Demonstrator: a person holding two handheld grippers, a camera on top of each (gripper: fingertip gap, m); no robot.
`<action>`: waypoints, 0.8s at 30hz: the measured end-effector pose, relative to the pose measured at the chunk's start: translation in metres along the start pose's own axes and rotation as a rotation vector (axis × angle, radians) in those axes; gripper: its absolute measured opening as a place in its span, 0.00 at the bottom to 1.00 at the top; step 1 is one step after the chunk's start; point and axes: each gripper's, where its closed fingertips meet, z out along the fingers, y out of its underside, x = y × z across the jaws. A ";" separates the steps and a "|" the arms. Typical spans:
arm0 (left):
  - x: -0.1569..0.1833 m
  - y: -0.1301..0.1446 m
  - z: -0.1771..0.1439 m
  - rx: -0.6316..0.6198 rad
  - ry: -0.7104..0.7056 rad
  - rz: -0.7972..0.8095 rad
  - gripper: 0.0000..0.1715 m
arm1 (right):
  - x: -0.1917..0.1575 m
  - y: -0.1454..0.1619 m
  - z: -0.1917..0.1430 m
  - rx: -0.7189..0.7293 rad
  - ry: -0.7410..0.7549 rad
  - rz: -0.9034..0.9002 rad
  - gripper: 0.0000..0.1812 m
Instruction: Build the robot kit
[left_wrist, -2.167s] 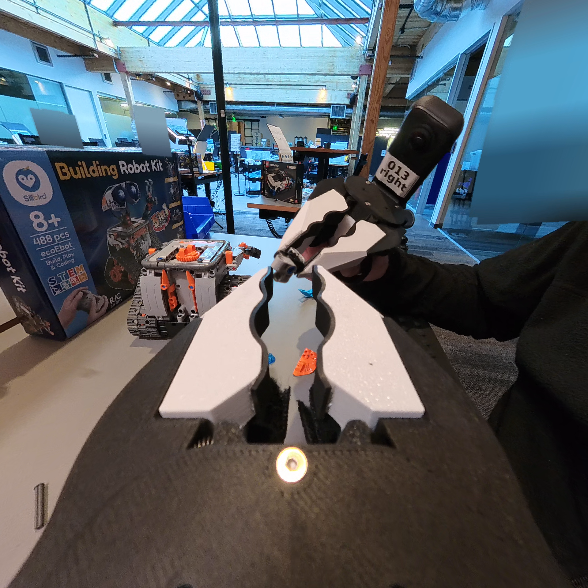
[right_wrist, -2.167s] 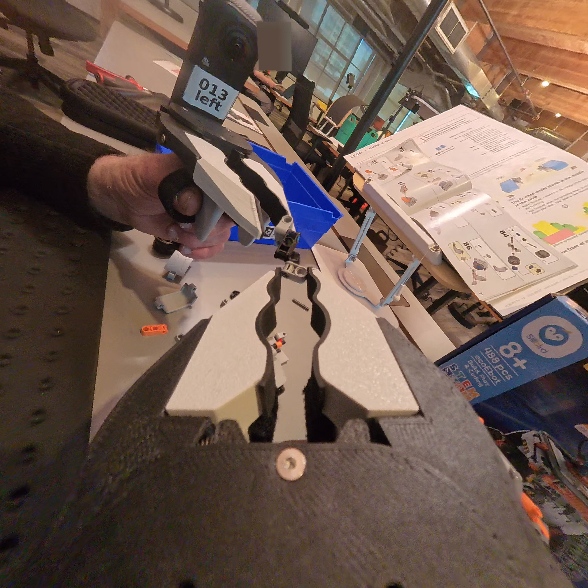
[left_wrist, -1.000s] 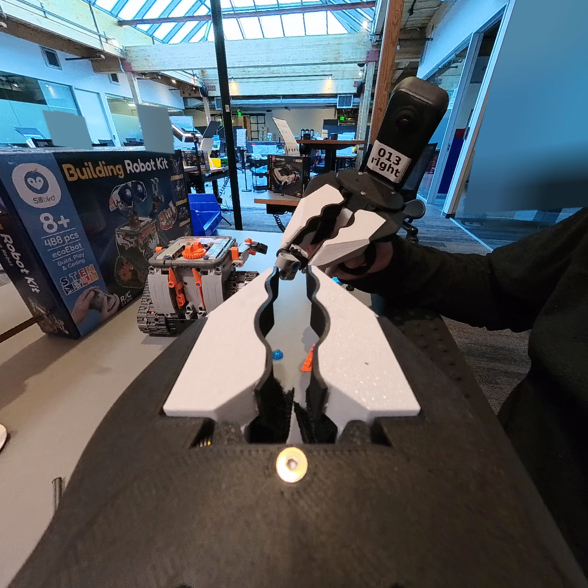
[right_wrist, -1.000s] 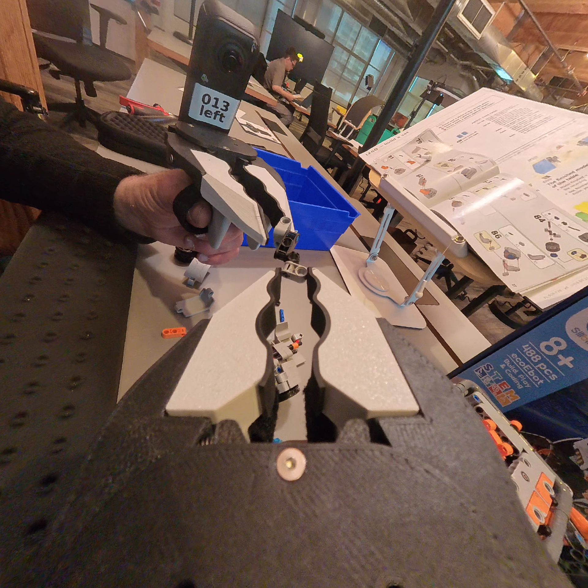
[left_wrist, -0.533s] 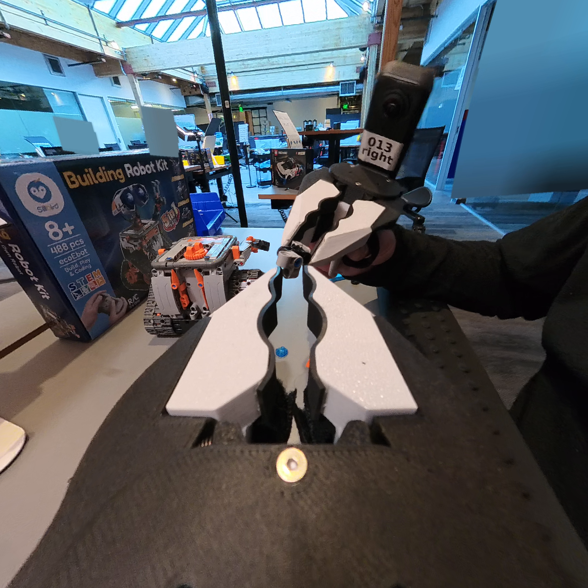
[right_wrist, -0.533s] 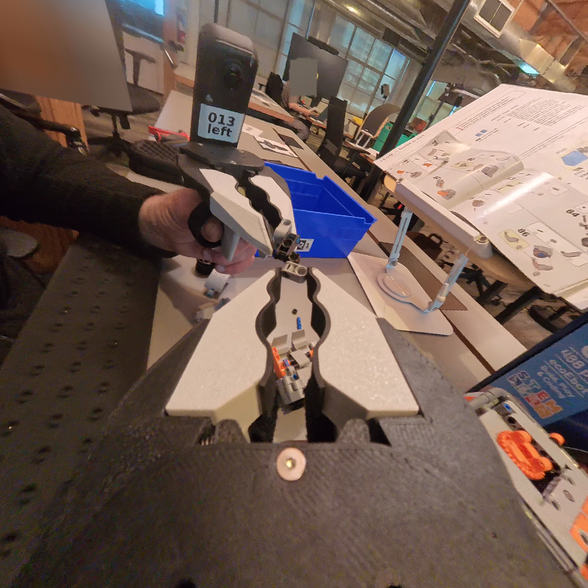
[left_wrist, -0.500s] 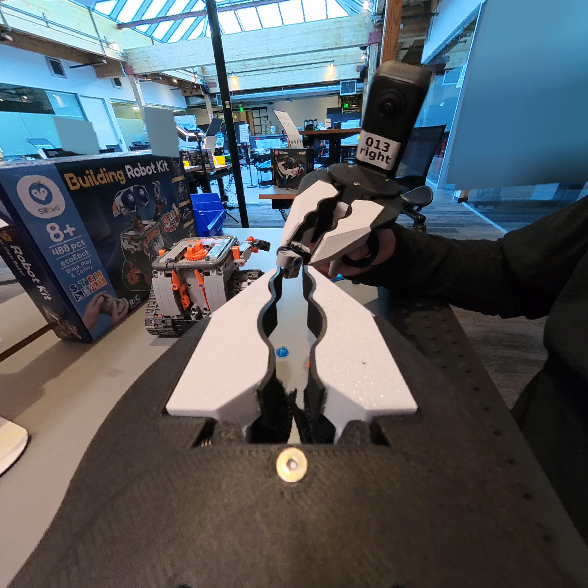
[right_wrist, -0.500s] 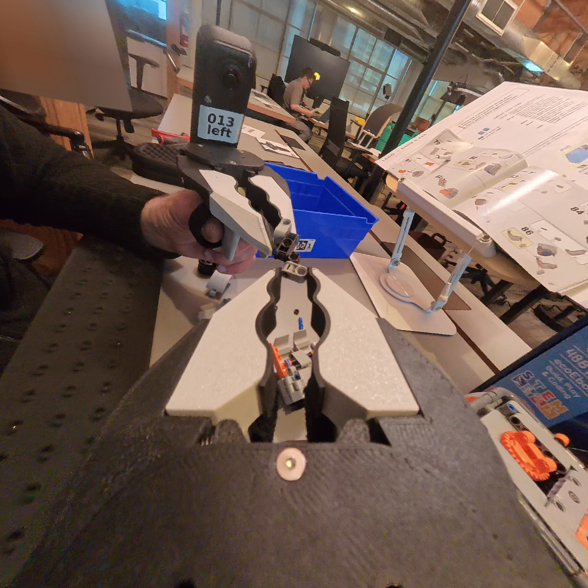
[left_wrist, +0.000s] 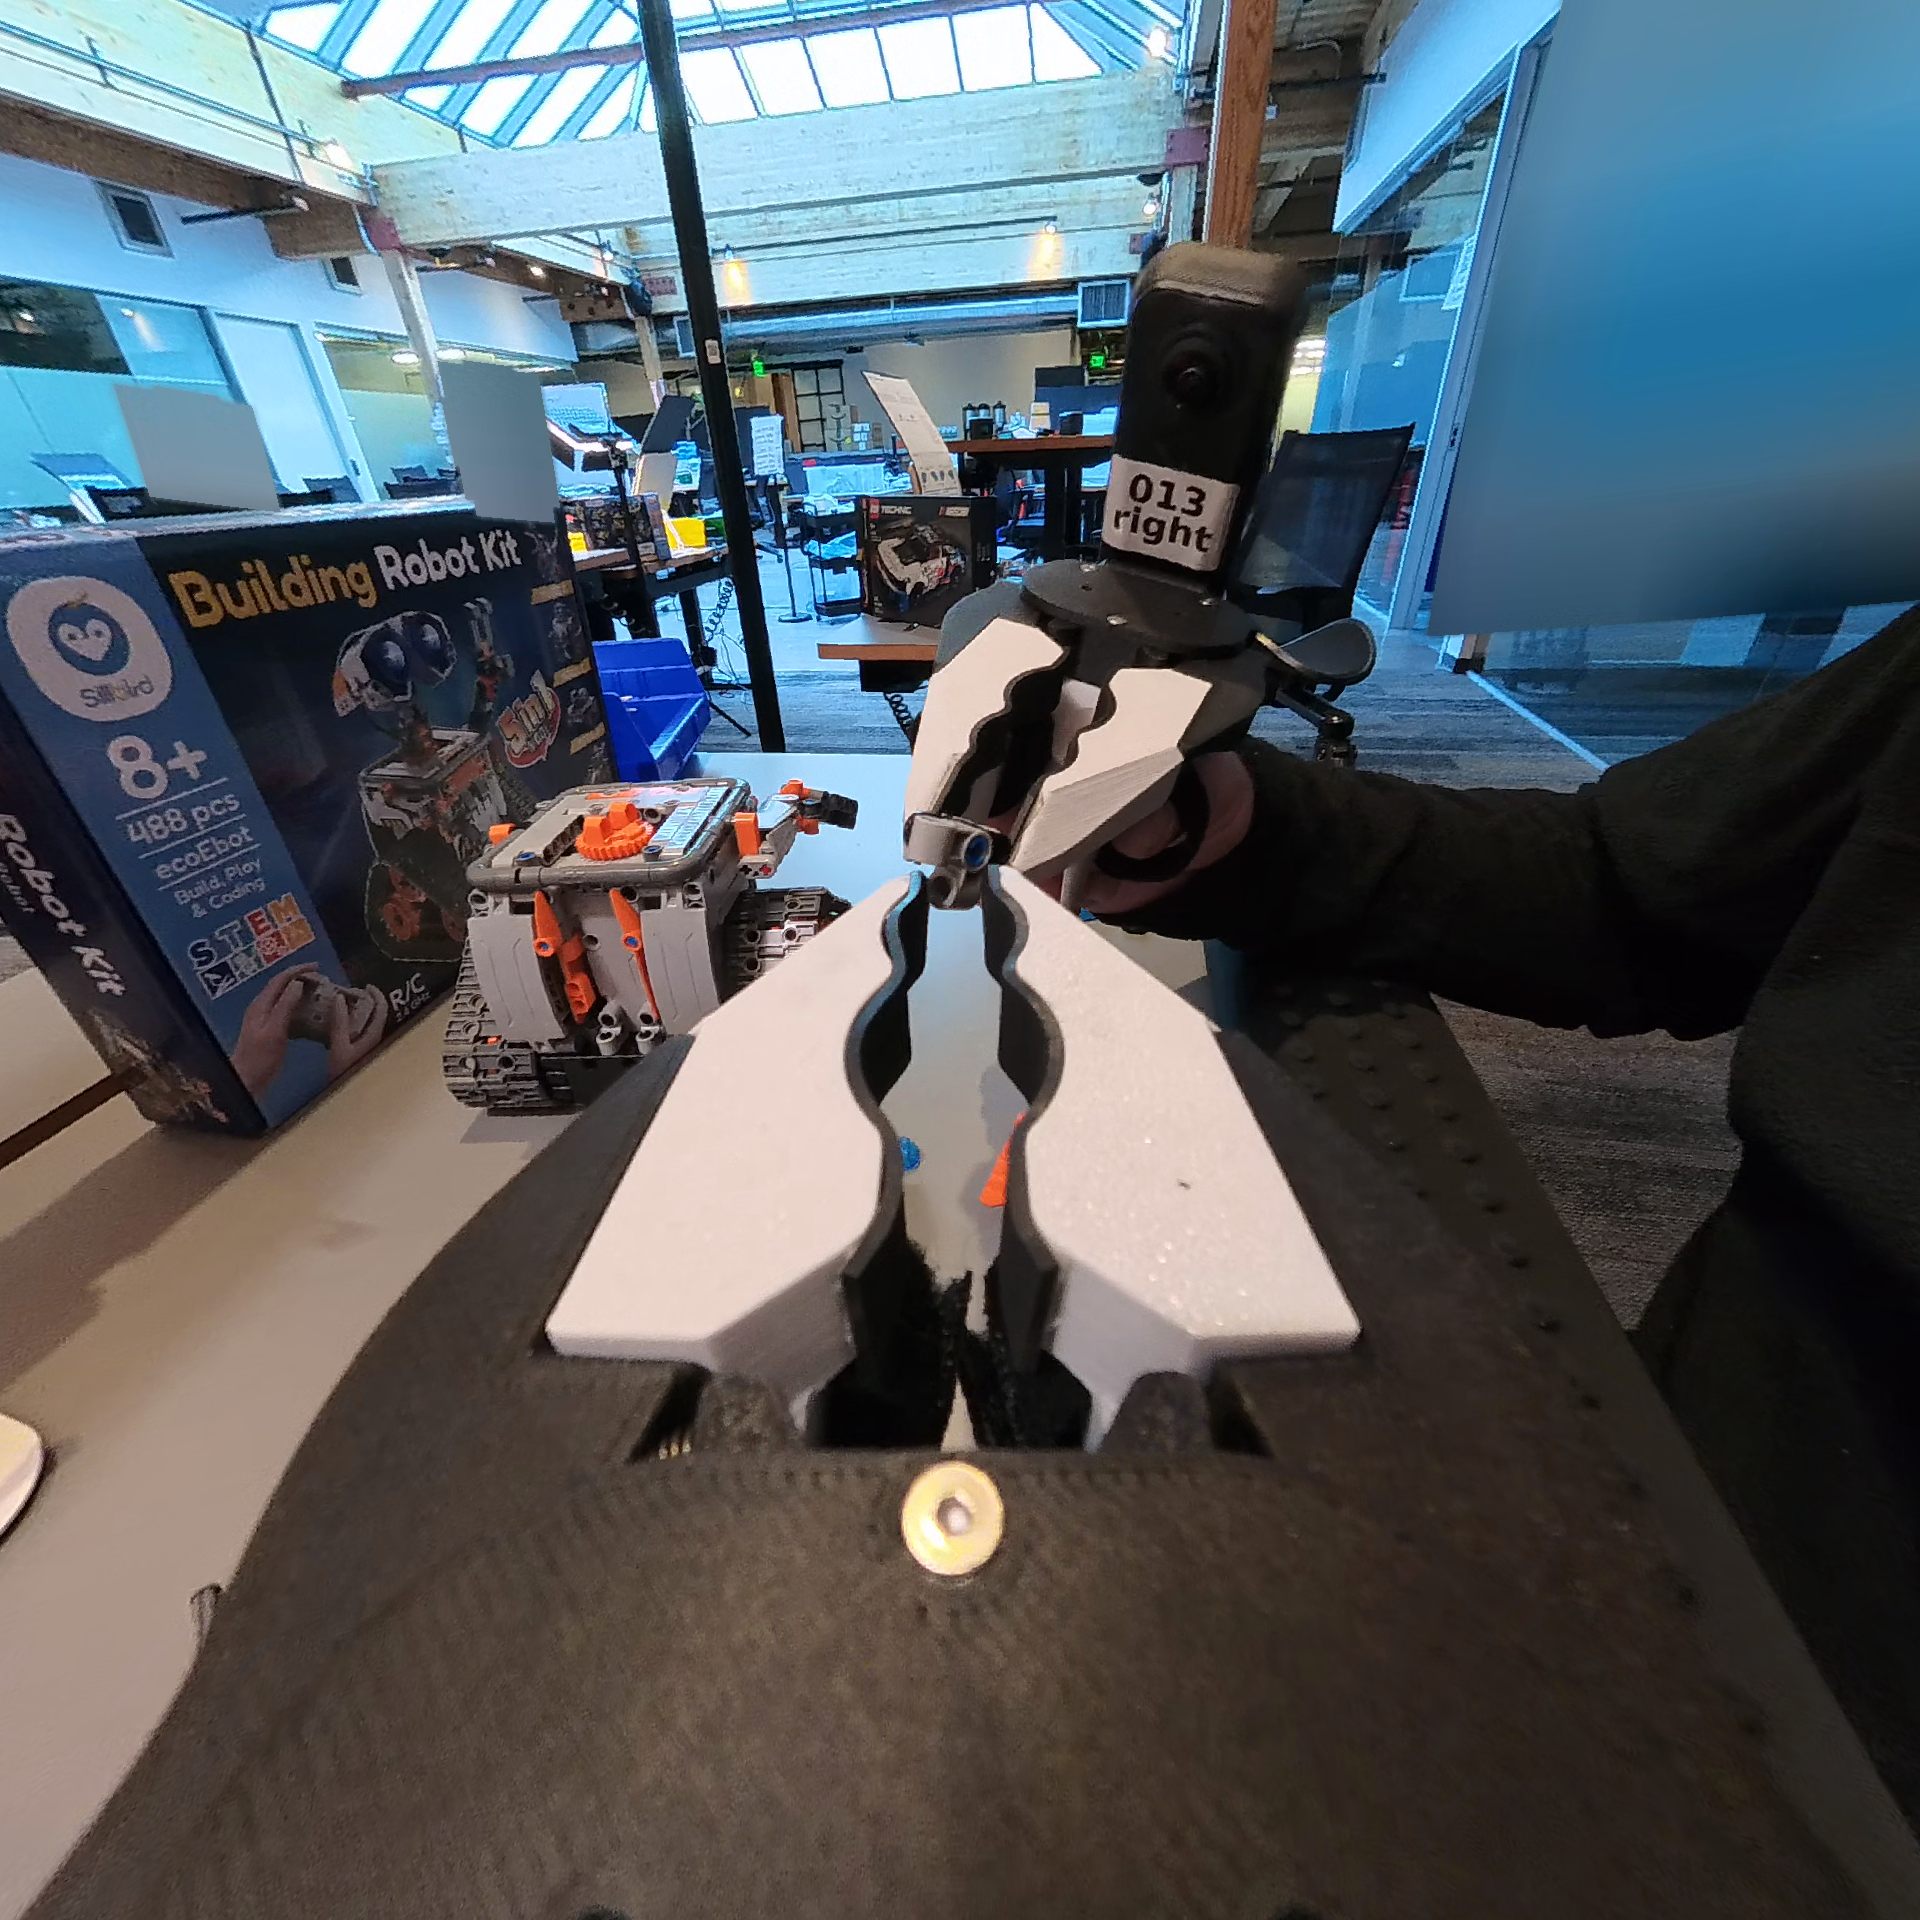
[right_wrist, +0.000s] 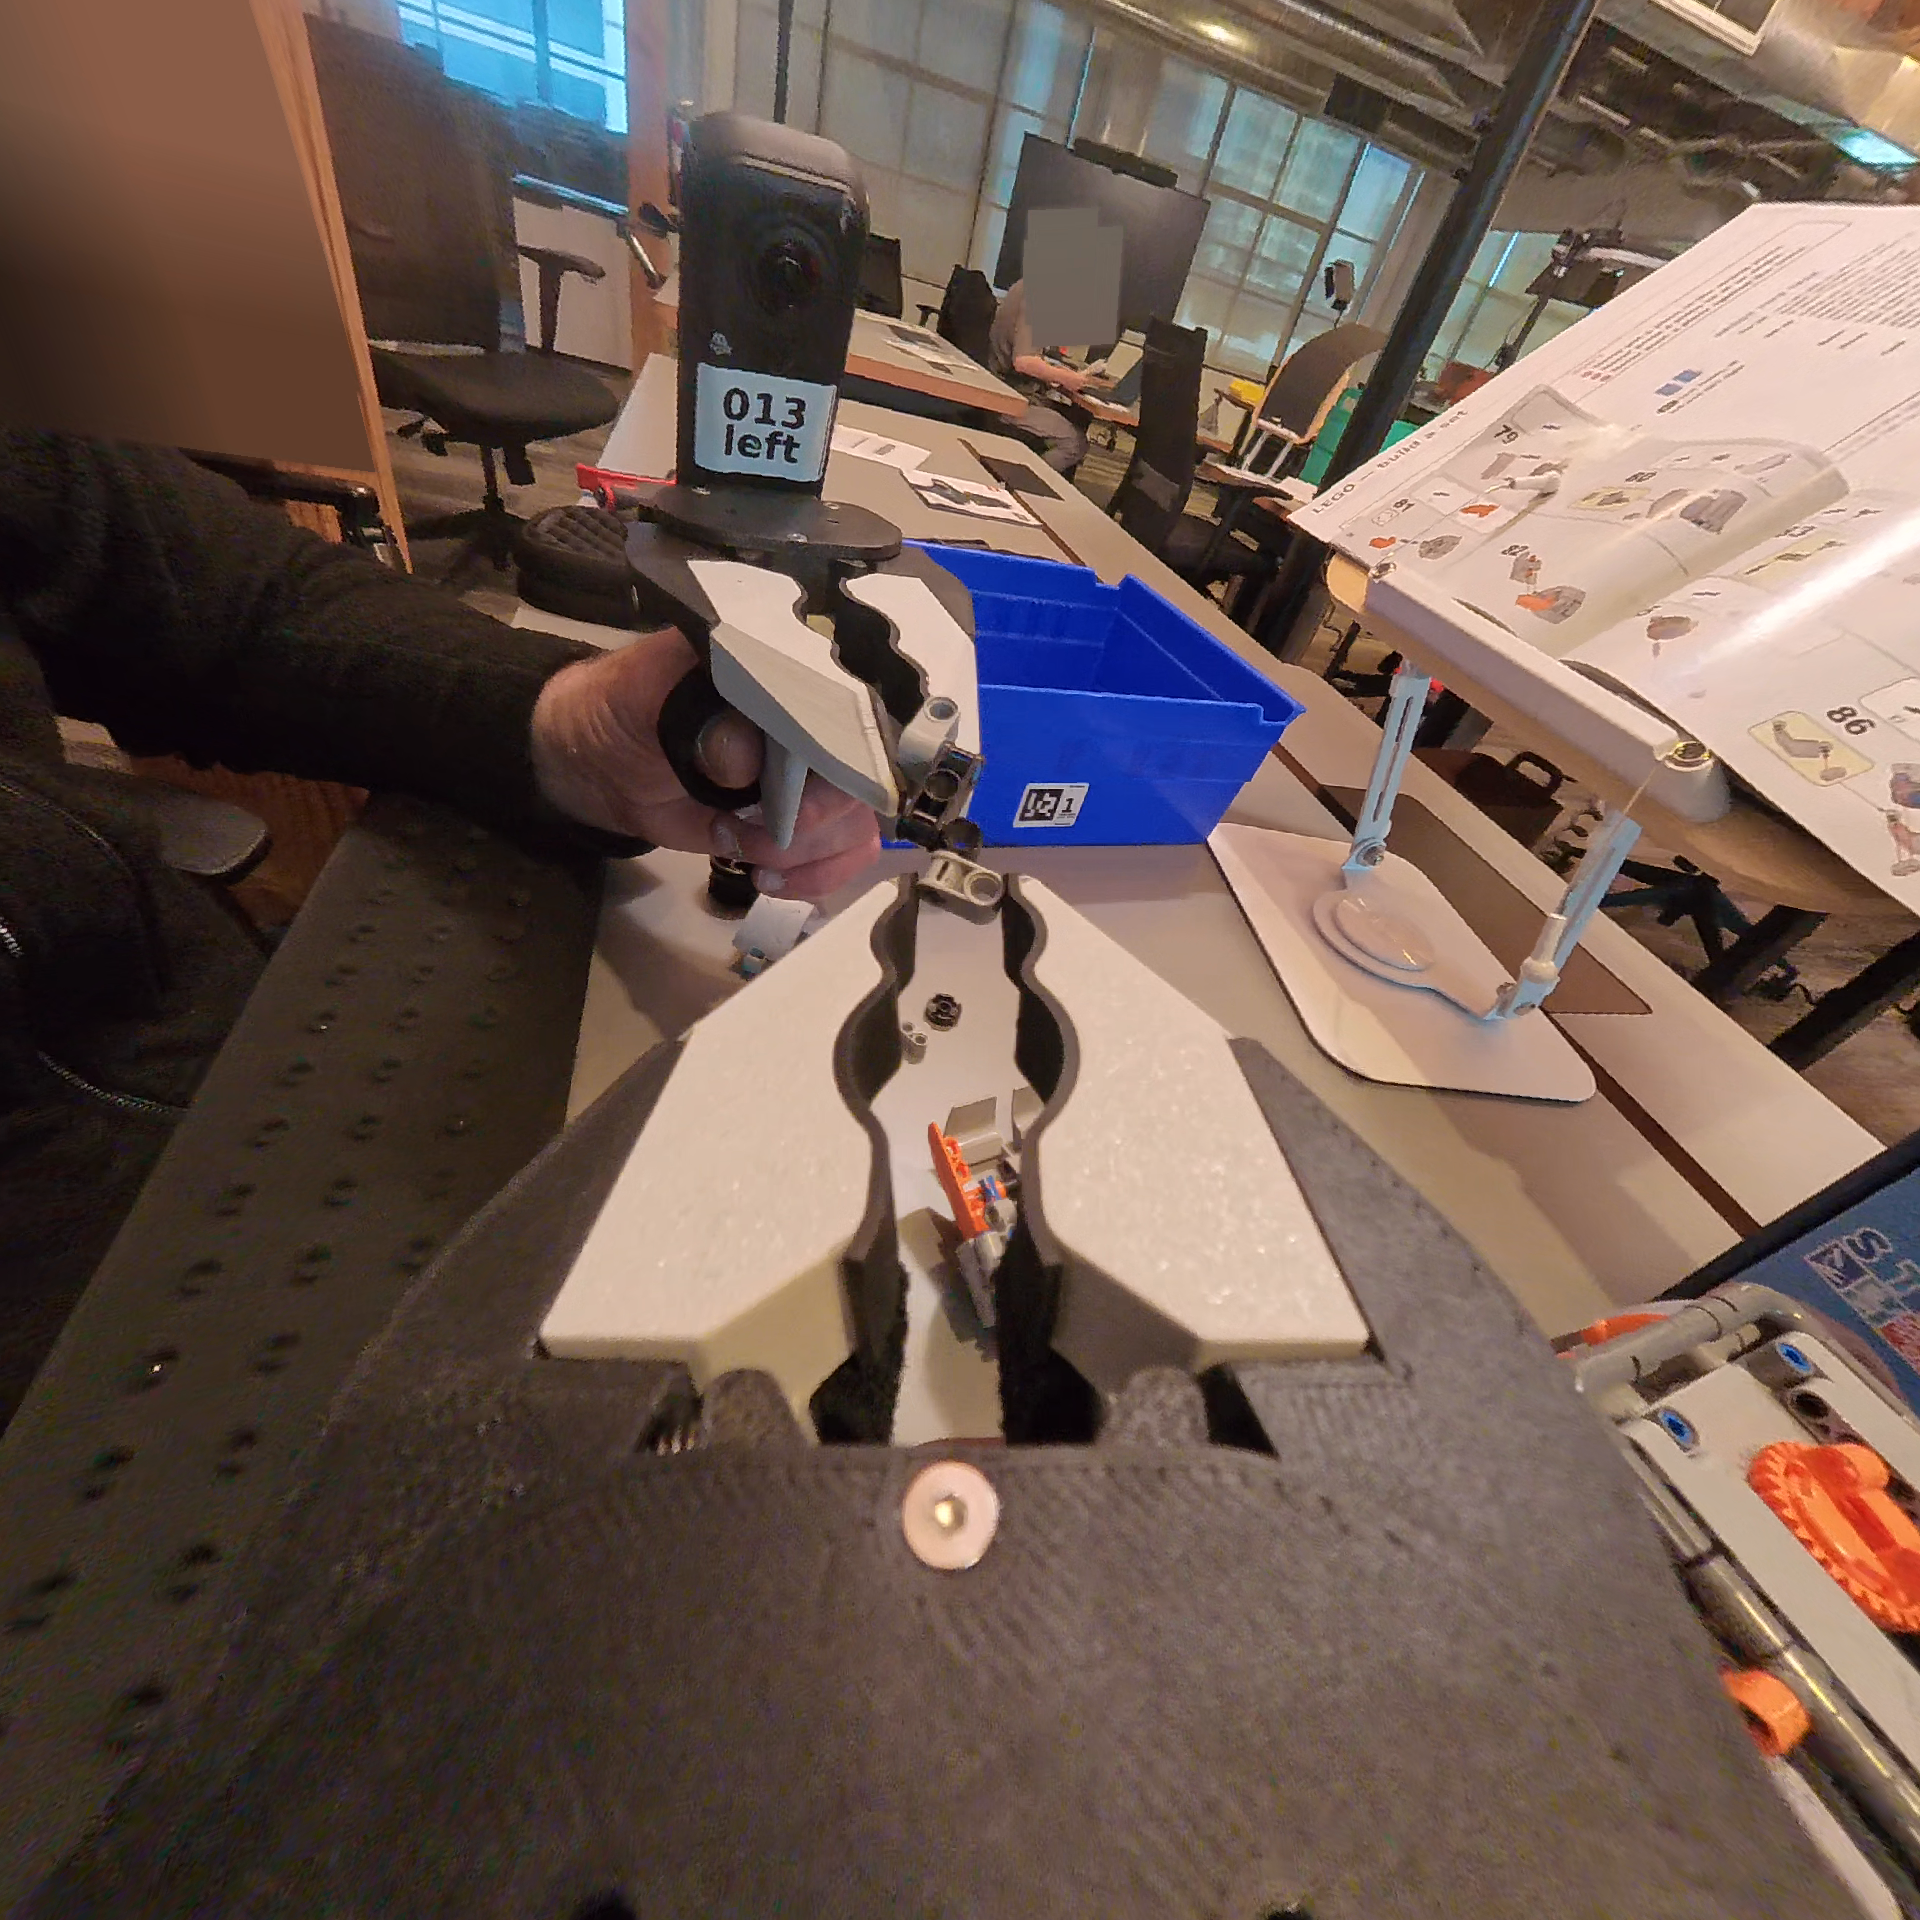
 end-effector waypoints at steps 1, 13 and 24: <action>0.000 -0.001 0.000 0.002 0.002 0.000 0.04 | -0.001 0.000 0.000 0.005 -0.007 0.008 0.08; -0.005 -0.007 -0.005 0.012 -0.087 0.124 0.04 | 0.004 -0.005 -0.003 -0.002 0.064 -0.068 0.13; 0.001 -0.003 0.000 -0.027 -0.101 0.210 0.04 | -0.002 -0.004 0.006 -0.060 0.139 -0.210 0.15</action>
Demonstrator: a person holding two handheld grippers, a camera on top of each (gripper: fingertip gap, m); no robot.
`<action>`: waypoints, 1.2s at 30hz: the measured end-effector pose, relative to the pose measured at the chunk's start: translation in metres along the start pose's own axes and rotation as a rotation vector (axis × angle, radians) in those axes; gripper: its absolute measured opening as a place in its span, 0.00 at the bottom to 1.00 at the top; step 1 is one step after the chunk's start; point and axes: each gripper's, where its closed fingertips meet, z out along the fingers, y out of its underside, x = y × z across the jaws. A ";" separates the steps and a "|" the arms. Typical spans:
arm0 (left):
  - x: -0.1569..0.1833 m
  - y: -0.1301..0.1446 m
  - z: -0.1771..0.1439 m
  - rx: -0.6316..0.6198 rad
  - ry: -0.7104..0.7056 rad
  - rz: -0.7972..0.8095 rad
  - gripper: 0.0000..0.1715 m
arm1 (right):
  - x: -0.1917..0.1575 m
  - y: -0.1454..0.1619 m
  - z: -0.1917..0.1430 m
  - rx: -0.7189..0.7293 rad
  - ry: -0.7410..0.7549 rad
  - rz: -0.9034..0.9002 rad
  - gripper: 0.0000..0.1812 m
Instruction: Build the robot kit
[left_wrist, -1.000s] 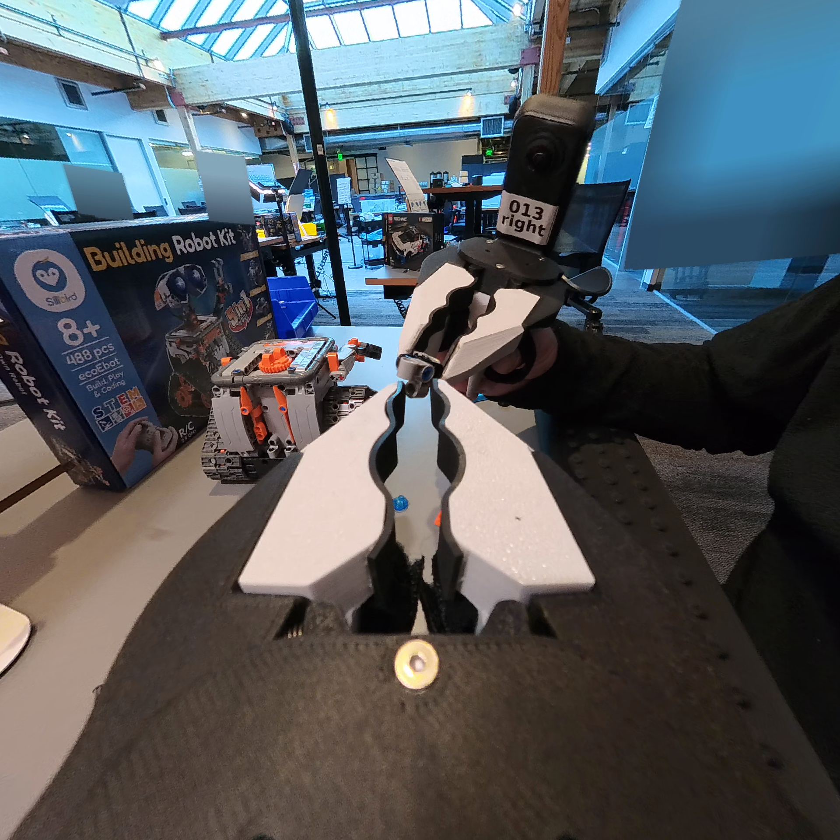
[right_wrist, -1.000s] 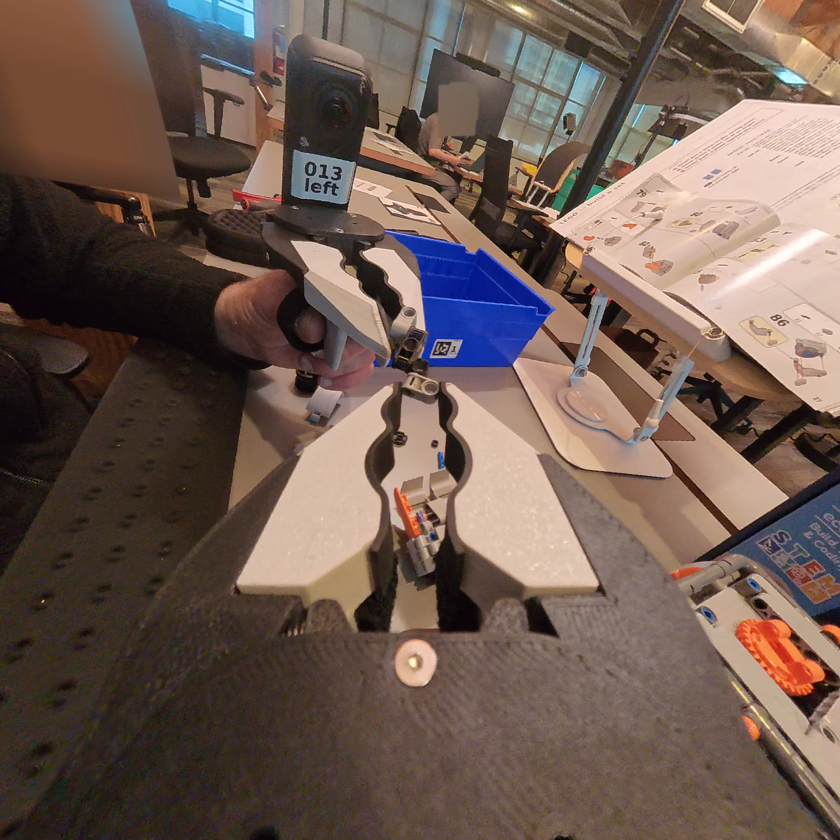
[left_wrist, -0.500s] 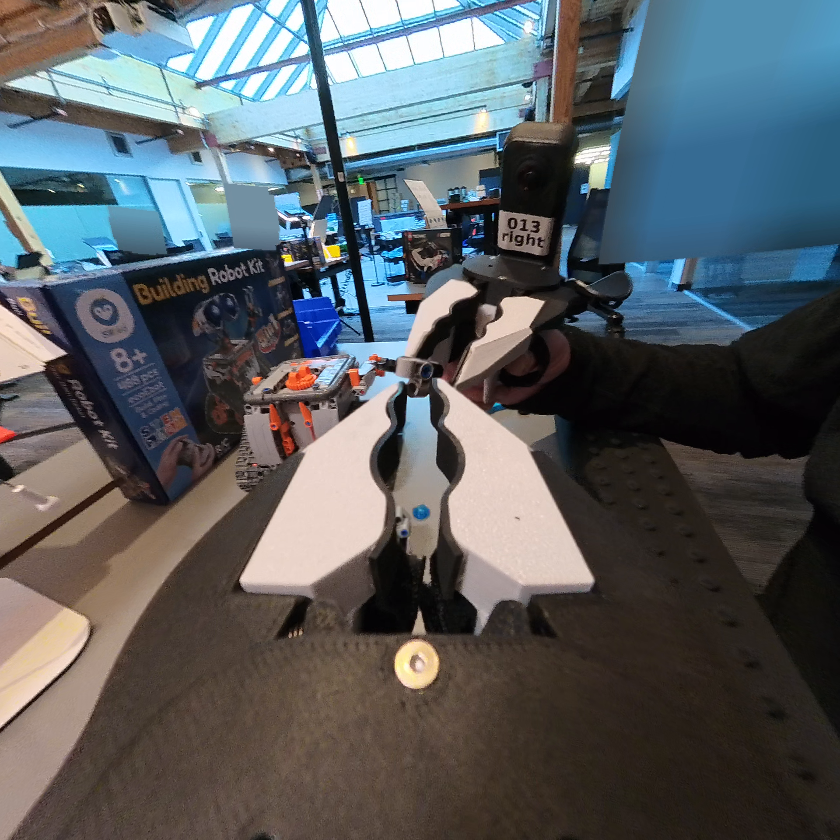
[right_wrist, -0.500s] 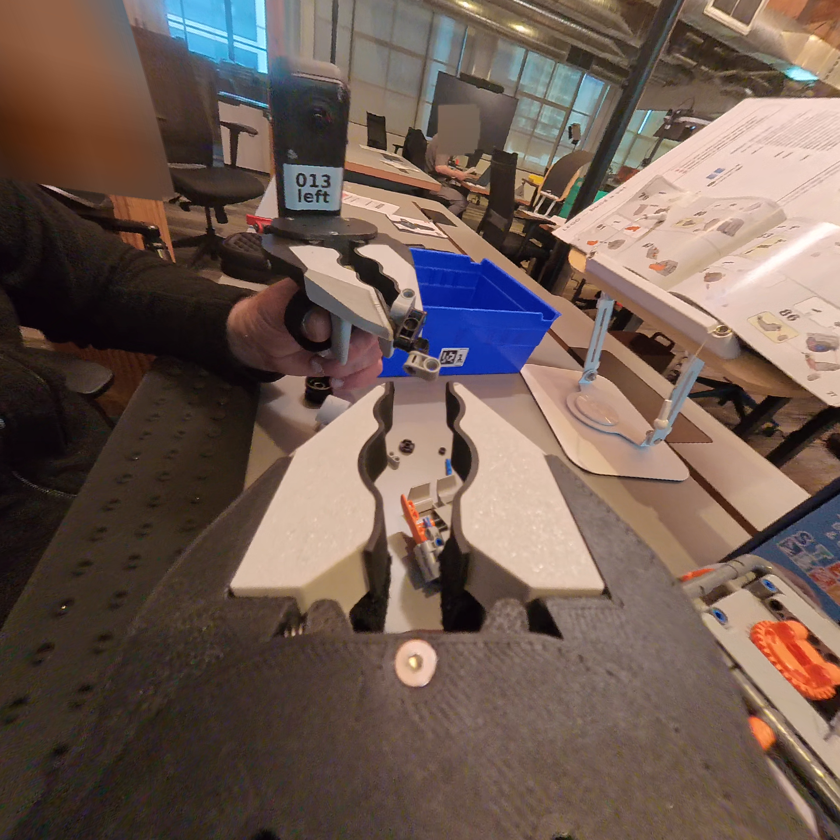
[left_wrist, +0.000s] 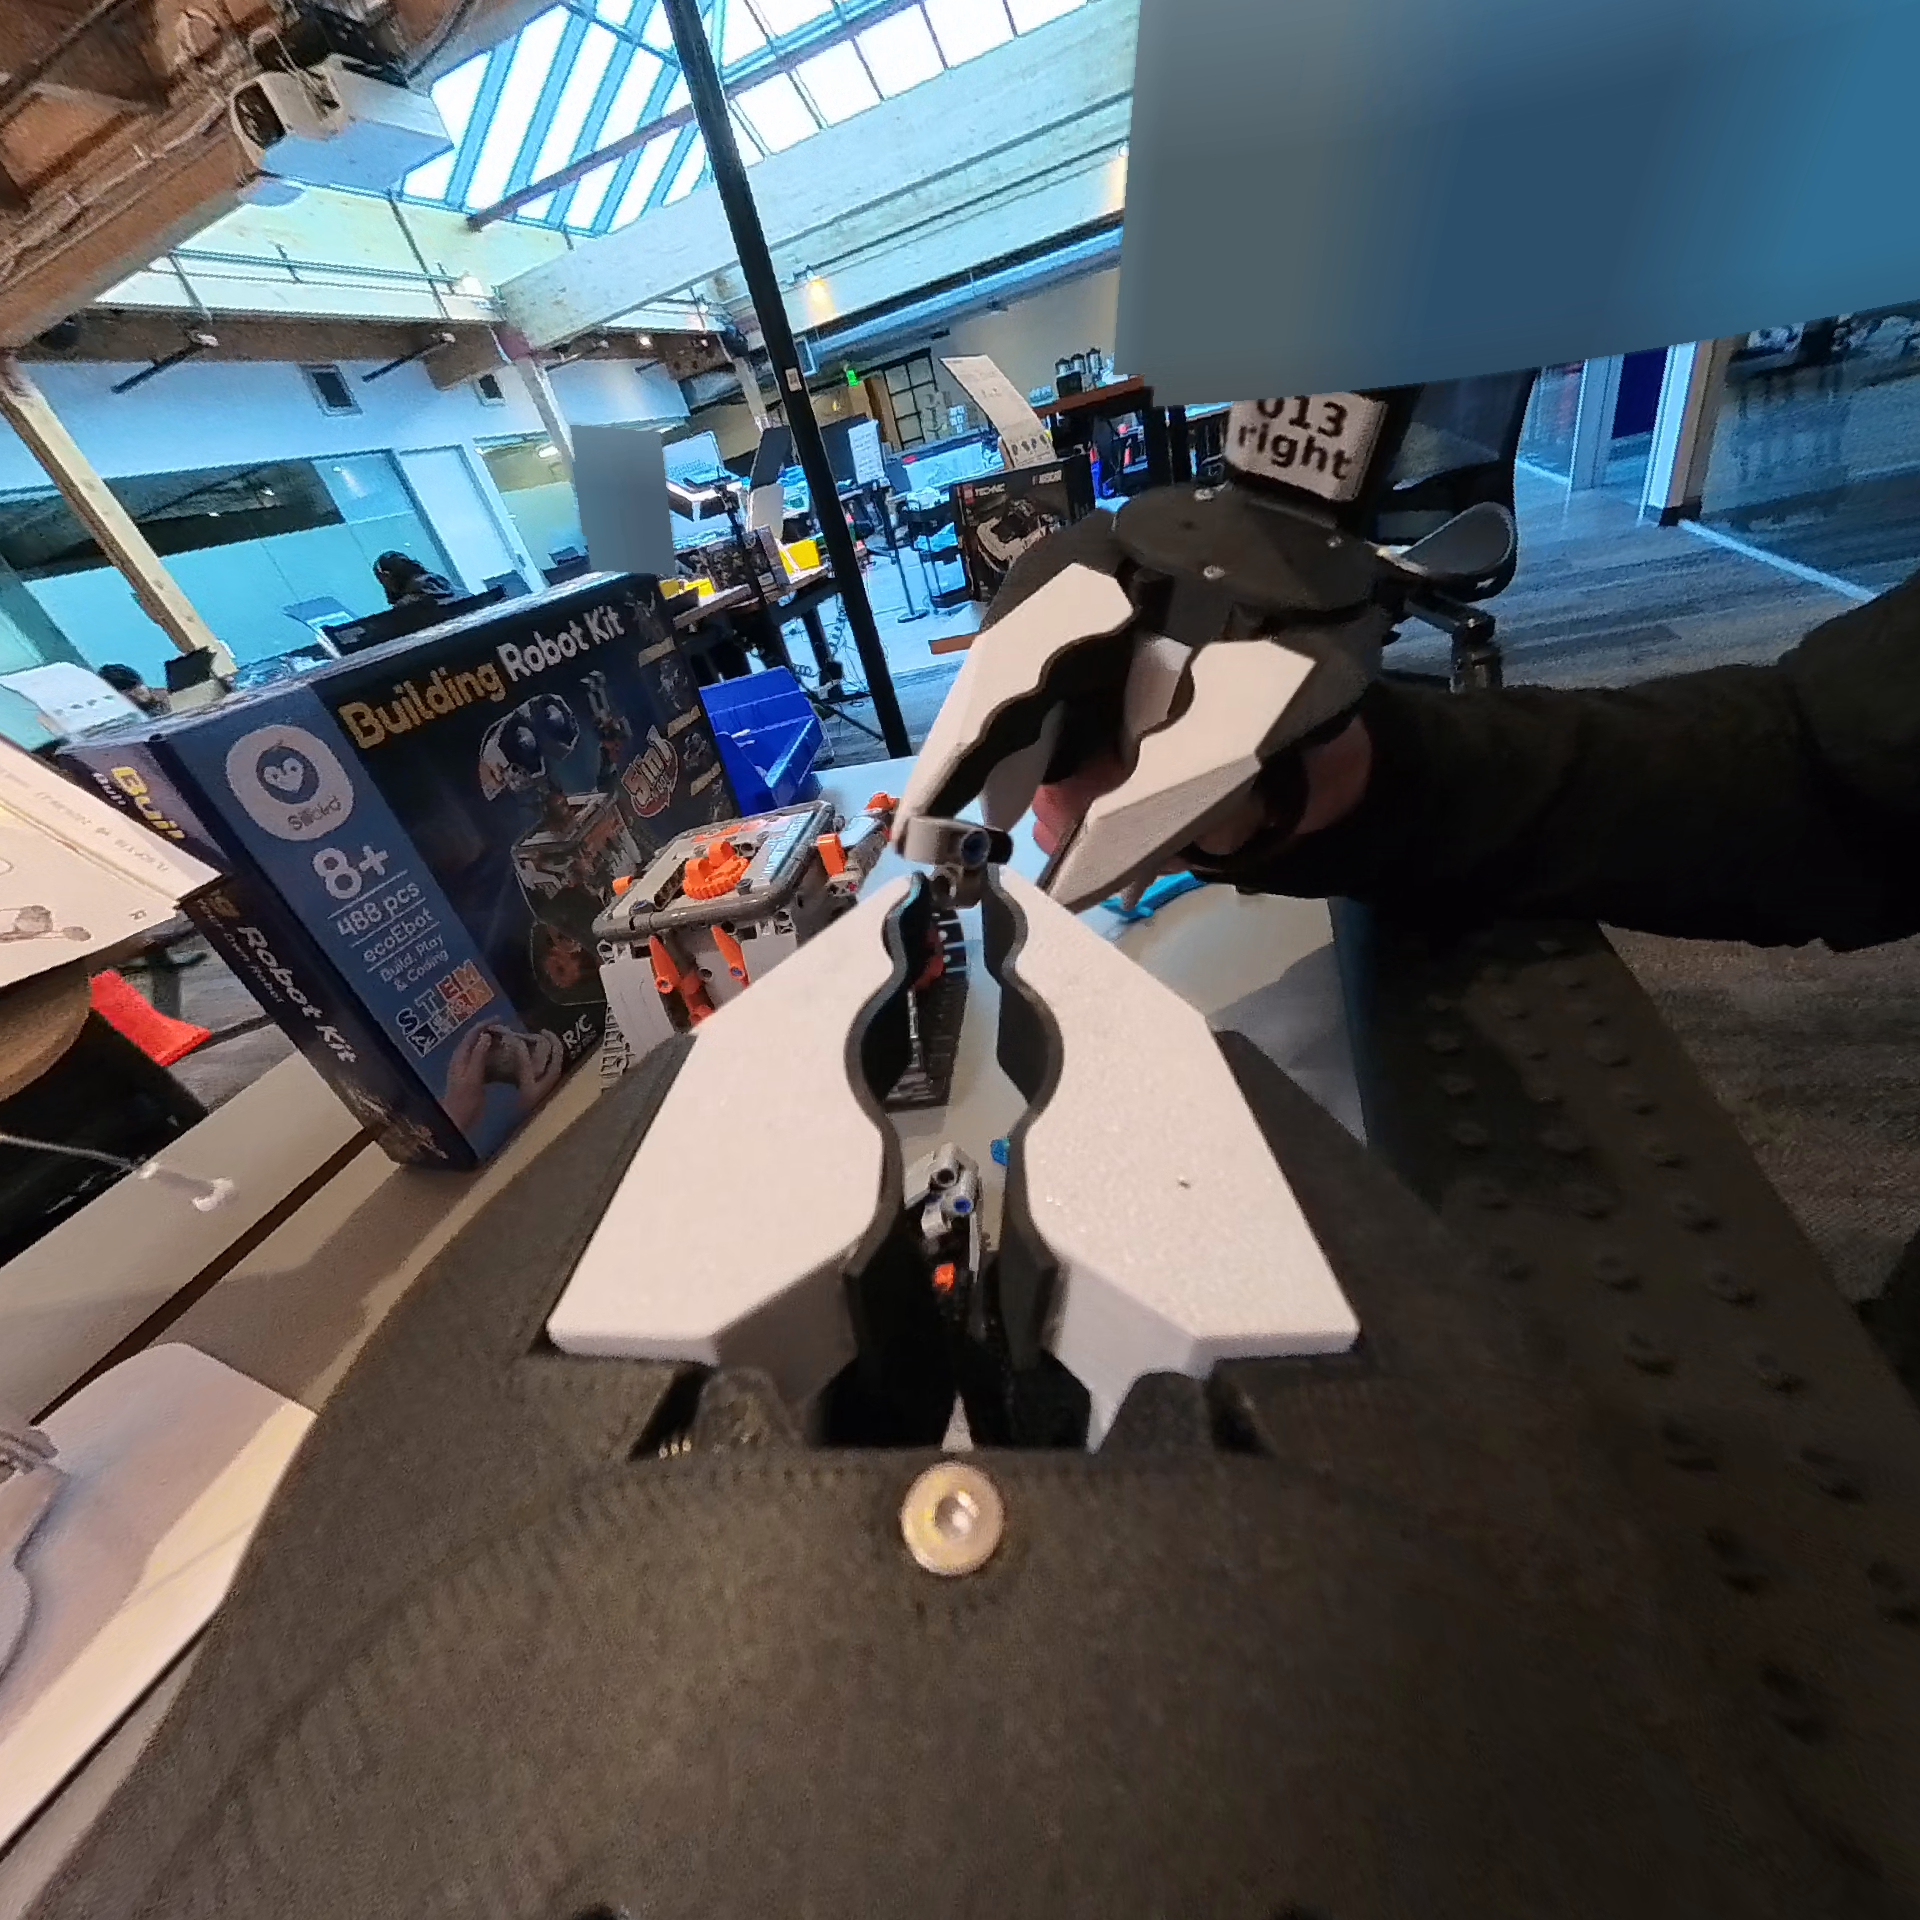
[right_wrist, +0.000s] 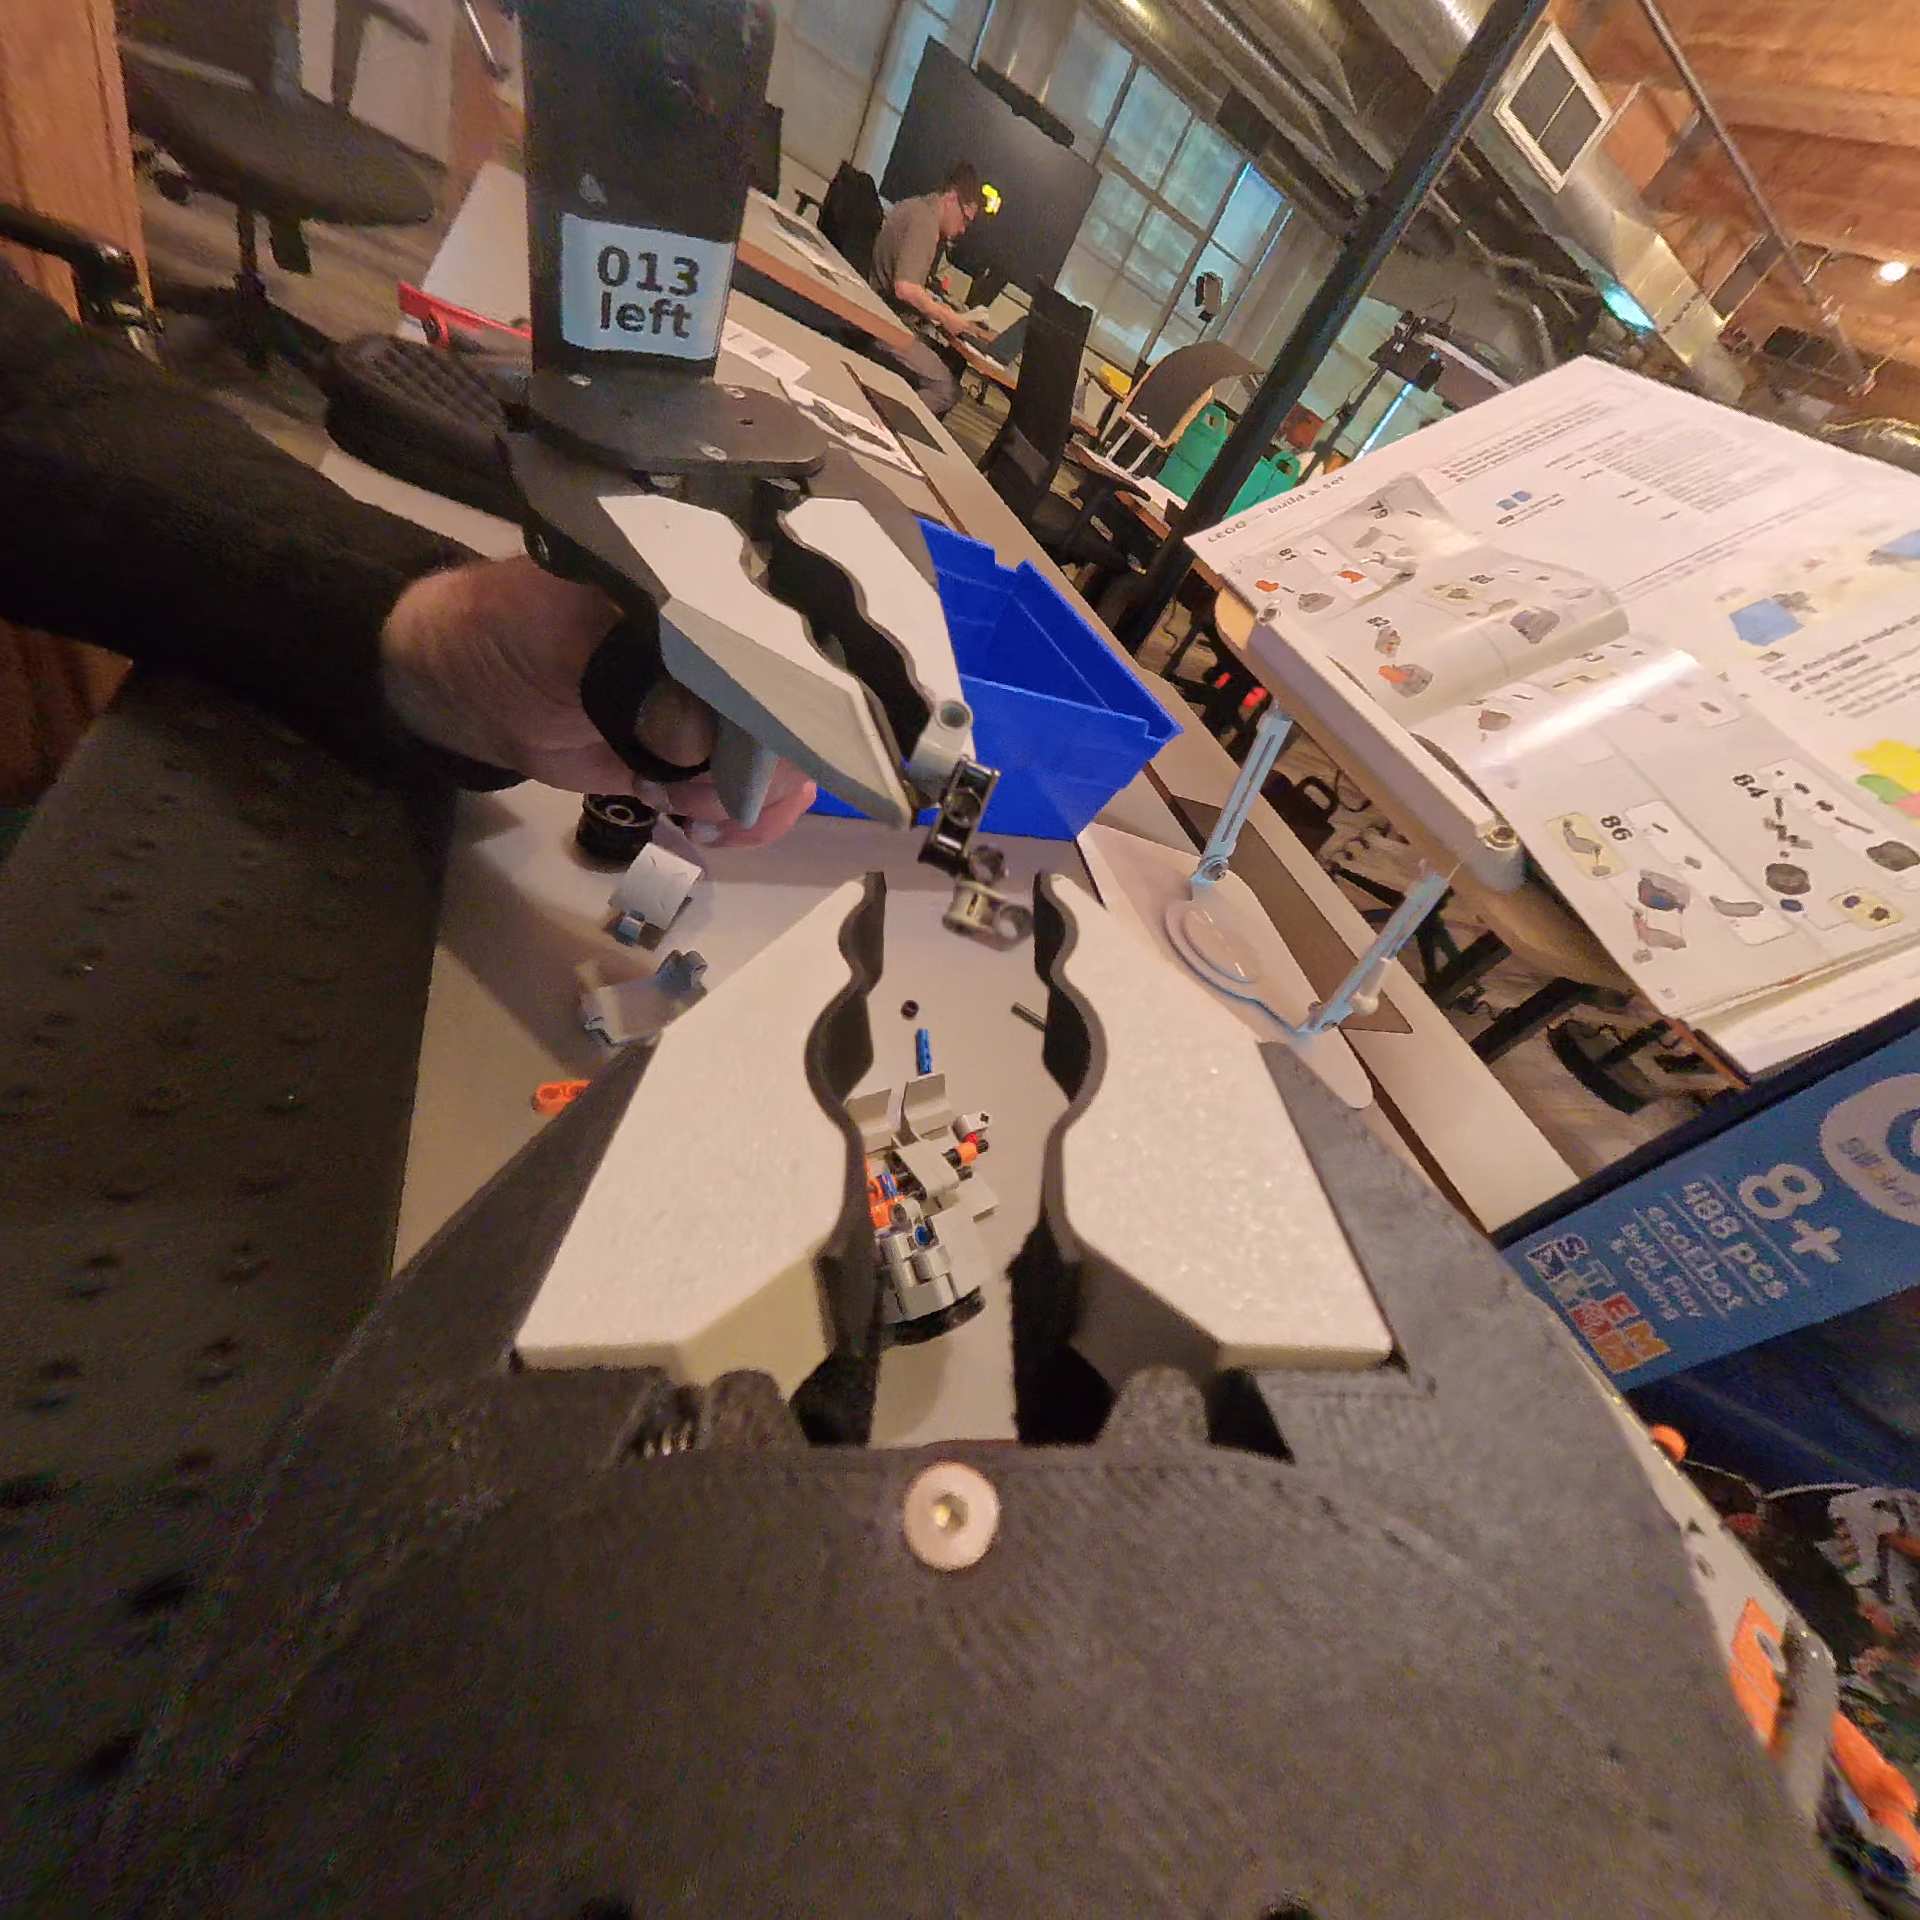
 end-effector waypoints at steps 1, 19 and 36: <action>0.001 0.001 0.001 -0.005 0.001 0.009 0.04 | -0.001 0.000 0.001 -0.004 0.002 -0.006 0.15; 0.002 0.013 0.006 -0.100 -0.041 0.137 0.11 | 0.006 0.007 -0.002 -0.060 0.039 -0.046 0.08; -0.014 0.008 -0.004 -0.096 -0.111 0.094 0.16 | -0.057 0.097 0.004 -0.504 -0.341 -0.083 0.08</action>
